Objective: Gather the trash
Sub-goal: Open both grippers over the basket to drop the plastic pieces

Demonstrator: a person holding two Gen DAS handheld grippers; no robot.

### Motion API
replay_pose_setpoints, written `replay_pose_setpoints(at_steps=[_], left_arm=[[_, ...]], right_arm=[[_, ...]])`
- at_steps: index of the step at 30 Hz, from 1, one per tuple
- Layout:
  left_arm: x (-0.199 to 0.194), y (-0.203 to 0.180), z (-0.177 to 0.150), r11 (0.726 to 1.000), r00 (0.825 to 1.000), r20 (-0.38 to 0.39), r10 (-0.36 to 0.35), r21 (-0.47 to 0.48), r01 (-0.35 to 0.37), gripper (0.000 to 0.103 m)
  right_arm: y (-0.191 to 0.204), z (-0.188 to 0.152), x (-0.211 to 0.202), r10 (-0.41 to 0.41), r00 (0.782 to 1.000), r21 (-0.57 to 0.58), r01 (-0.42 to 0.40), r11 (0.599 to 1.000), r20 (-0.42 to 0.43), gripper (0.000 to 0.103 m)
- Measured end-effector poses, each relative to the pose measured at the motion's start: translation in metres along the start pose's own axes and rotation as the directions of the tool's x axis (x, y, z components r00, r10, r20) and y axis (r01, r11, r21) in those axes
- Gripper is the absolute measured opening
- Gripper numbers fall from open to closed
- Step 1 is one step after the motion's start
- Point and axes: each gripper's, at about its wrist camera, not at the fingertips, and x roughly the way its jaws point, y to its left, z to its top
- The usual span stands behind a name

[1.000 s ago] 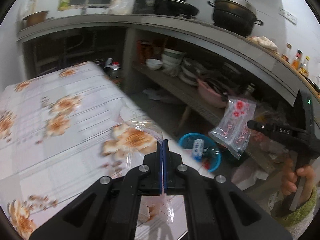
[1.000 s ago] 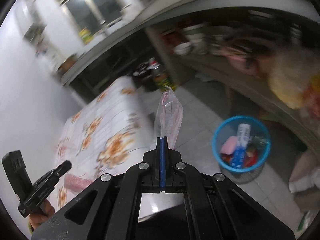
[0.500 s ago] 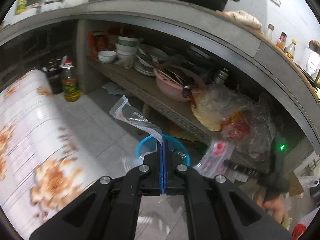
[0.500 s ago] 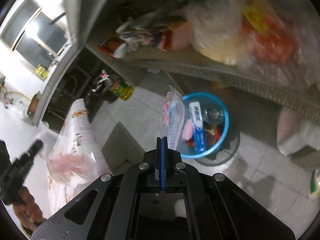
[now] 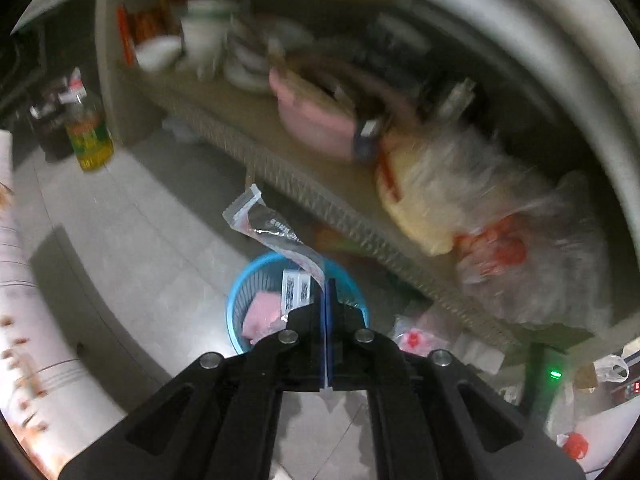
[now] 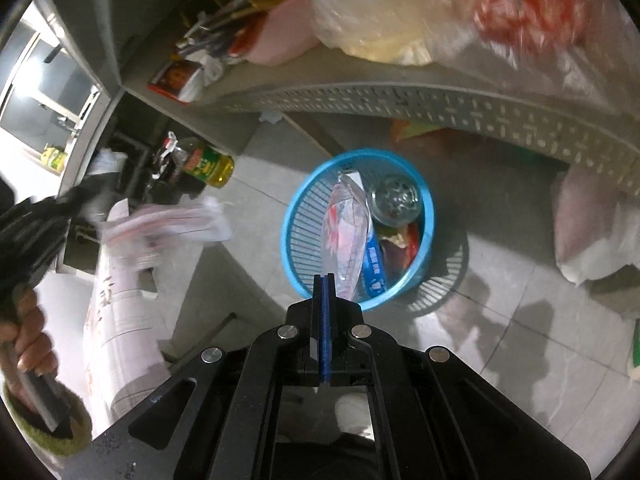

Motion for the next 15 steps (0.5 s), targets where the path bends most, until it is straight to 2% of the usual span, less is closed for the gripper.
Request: replay_pose_setpoints(at_steps=[3, 7, 10, 15], left_arm=[[0.054, 0.011, 0.009, 0.999, 0.996, -0.086, 0.023, -0.039, -0.026, 0.0], [0.103, 0.024, 0.015, 0.992, 0.991, -0.13, 0.039, -0.113, -0.054, 0.0], [0.129, 0.024, 0.019, 0.99, 0.984, -0.161, 0.075, -0.102, -0.092, 0.0], [0.153, 0.02, 0.024, 0.99, 0.981, -0.169, 0.094, -0.09, -0.11, 0.003]], right_arm=[[-0.008, 0.0, 0.007, -0.005, 1.0, 0.017, 0.005, 1.0, -0.015, 0.0], [-0.015, -0.002, 0.015, -0.016, 0.999, 0.031, 0.017, 0.999, -0.032, 0.0], [-0.02, -0.002, 0.017, -0.021, 0.999, 0.036, 0.022, 0.999, -0.039, 0.0], [-0.022, -0.004, 0.022, -0.028, 0.998, 0.041, 0.03, 0.999, -0.055, 0.0]])
